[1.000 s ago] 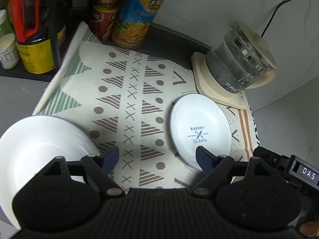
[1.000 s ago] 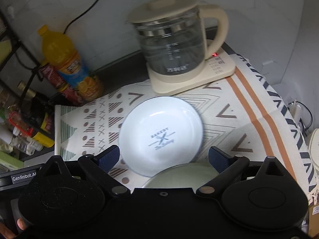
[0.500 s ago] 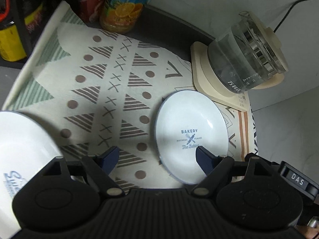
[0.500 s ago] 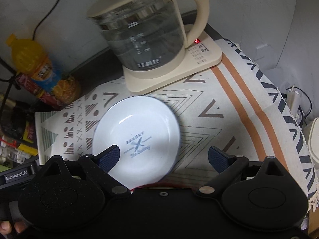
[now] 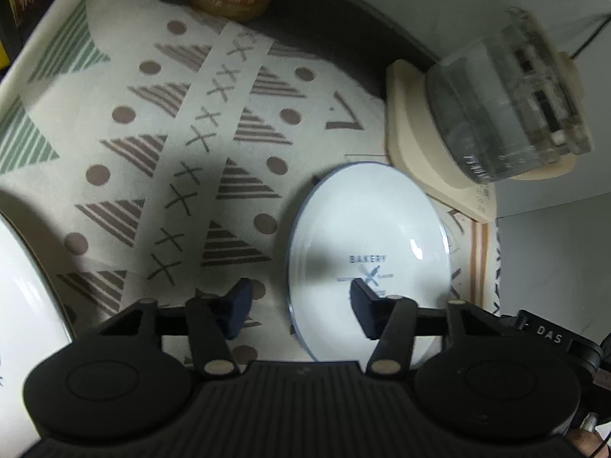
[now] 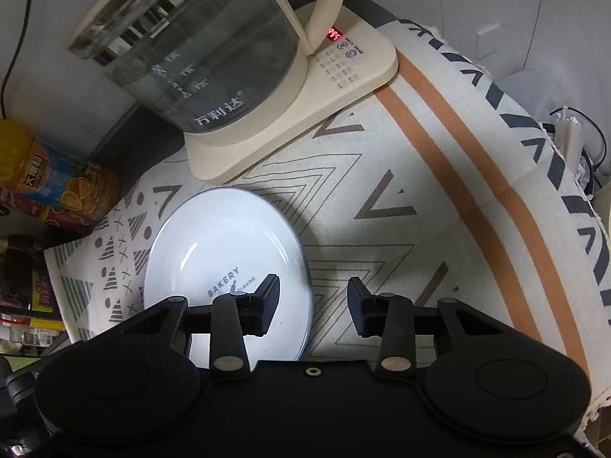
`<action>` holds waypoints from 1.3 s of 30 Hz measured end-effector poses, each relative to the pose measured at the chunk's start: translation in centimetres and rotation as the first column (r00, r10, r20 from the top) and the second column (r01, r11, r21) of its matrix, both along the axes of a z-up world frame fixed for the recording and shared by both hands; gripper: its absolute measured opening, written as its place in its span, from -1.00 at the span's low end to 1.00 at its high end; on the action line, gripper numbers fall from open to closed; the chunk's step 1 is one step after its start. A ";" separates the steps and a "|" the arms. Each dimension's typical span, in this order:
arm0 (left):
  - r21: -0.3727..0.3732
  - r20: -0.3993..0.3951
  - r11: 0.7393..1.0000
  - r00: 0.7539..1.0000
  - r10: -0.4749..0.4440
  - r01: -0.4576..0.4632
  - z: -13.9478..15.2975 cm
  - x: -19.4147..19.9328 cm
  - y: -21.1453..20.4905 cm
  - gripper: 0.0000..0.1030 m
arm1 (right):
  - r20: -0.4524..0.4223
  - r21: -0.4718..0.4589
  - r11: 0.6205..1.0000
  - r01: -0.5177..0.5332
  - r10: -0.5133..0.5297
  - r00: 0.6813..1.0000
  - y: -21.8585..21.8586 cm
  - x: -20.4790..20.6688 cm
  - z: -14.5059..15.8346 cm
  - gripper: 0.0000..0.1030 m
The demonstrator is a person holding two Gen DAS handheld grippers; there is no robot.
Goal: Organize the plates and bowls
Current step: 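Close both grippers on the rim of the 'BAKERY' plate, then lift the 'BAKERY' plate with both grippers toward the plate stack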
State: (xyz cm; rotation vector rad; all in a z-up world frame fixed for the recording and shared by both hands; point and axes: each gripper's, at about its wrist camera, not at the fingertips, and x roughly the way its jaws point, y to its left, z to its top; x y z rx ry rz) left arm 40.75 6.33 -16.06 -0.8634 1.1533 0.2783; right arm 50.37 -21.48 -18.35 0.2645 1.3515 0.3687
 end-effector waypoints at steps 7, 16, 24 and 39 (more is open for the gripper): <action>-0.050 -0.025 0.999 1.000 0.011 -0.012 -1.8 0.7 0.1 -0.40 | -0.041 -0.008 1.000 -0.022 0.022 0.999 0.6 1.2 -1.1 -0.32; -0.075 -0.032 0.997 0.999 0.014 -0.017 -3.0 1.3 0.3 -0.77 | -0.079 -0.017 0.998 -0.060 0.059 0.995 1.6 2.1 -2.9 -0.47; -0.095 -0.022 0.995 0.999 0.030 -0.032 -3.4 1.9 0.7 -0.80 | -0.104 0.007 0.997 -0.075 0.075 0.992 2.2 2.6 -3.8 -0.66; -0.097 0.050 0.995 0.998 0.043 -0.038 -1.6 0.4 2.4 -0.91 | -0.030 0.119 0.991 -0.064 0.067 0.997 1.4 1.5 -1.8 -0.89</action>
